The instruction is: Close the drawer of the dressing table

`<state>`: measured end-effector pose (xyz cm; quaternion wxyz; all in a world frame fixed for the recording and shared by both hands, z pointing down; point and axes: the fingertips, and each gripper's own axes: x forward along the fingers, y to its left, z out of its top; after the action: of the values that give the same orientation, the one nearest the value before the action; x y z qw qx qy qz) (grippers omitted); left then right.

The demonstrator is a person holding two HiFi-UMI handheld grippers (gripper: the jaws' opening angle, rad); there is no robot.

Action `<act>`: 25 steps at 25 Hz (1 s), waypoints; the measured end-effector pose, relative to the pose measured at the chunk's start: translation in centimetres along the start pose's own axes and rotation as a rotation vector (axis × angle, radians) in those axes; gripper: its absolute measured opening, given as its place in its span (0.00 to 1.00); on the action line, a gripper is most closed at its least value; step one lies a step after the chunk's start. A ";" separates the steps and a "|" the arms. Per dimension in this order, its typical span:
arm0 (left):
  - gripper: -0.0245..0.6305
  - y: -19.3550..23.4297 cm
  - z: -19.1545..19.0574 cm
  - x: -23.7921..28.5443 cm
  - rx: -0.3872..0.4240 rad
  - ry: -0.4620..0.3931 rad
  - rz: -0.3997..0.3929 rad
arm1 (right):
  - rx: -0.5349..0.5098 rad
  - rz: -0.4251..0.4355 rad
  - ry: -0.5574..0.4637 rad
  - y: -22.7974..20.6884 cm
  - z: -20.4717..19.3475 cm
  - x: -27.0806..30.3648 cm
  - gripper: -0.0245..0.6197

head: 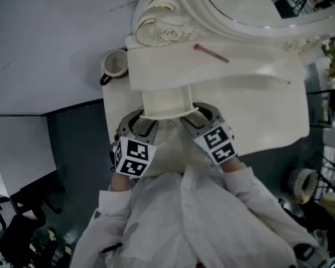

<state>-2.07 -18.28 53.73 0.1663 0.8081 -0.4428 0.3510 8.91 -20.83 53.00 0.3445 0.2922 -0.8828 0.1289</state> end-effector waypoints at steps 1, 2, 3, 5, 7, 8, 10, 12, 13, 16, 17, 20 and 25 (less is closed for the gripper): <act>0.34 0.0 0.1 0.0 0.004 0.000 0.001 | 0.001 0.000 0.000 0.0 0.0 0.0 0.37; 0.34 0.0 0.1 0.0 0.006 0.000 -0.001 | 0.001 0.002 0.001 -0.1 0.0 0.0 0.37; 0.34 0.0 0.2 0.0 0.007 -0.001 -0.002 | 0.001 0.005 0.001 -0.1 0.0 0.0 0.37; 0.34 0.0 0.2 -0.1 0.005 -0.004 -0.004 | -0.002 0.009 0.003 -0.1 0.0 -0.1 0.37; 0.34 0.0 0.2 -0.2 -0.002 -0.007 -0.003 | -0.008 0.010 0.003 0.0 0.2 -0.1 0.37; 0.34 0.1 0.2 -0.3 -0.005 -0.007 -0.002 | -0.013 0.010 0.002 0.0 0.3 -0.1 0.37; 0.34 0.3 0.2 -0.3 -0.012 -0.008 0.001 | -0.023 0.009 -0.002 0.0 0.6 -0.1 0.37; 0.34 0.4 0.4 -0.3 -0.015 -0.012 0.009 | -0.039 0.003 -0.009 -0.2 0.8 0.0 0.37; 0.34 0.5 0.5 -0.2 -0.016 -0.013 0.013 | -0.046 0.000 -0.012 -0.4 1.0 0.0 0.37; 0.34 0.8 0.8 -0.1 -0.016 -0.013 0.015 | -0.049 0.000 -0.015 -0.6 1.2 0.1 0.37; 0.34 0.8 0.8 -0.1 -0.015 -0.014 0.015 | -0.047 0.001 -0.017 -0.6 1.3 0.2 0.37; 0.34 1.1 0.8 -0.1 -0.019 -0.013 0.015 | -0.045 0.001 -0.017 -0.6 1.5 0.3 0.37; 0.34 1.3 0.4 0.1 -0.051 0.010 0.002 | -0.038 0.005 -0.015 -0.5 1.6 0.8 0.38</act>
<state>-2.95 -19.34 53.49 0.1888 0.8013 -0.4518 0.3437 7.87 -22.23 52.40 0.3430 0.2842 -0.8884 0.1107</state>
